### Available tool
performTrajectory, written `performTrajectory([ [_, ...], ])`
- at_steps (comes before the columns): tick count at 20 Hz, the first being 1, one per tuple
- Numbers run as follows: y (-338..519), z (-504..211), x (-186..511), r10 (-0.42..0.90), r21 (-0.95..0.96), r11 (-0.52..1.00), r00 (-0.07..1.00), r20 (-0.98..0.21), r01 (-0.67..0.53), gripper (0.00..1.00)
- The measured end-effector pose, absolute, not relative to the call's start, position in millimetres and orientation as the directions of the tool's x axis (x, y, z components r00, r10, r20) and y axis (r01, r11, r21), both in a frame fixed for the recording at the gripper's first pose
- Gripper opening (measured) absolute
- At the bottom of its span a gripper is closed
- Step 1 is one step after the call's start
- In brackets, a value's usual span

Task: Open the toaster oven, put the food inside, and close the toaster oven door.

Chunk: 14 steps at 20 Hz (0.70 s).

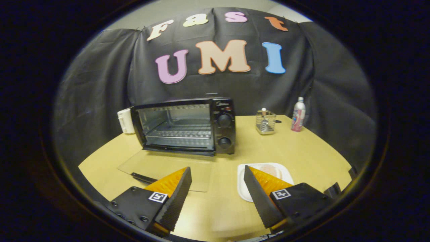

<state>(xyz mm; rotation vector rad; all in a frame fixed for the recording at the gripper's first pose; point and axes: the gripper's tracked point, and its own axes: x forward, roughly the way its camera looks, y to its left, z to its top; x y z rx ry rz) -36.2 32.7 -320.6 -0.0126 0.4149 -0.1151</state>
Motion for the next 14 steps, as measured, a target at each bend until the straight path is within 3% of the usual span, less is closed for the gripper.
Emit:
performTrajectory([
  [5,-30.0,-336.0,-38.5,-0.219,-0.042,0.974,0.869,-0.444,0.225,0.96],
  [14,-51.8,-390.1,-29.9,-0.229,0.003,0.962,0.811,-0.538,0.274,0.96],
])
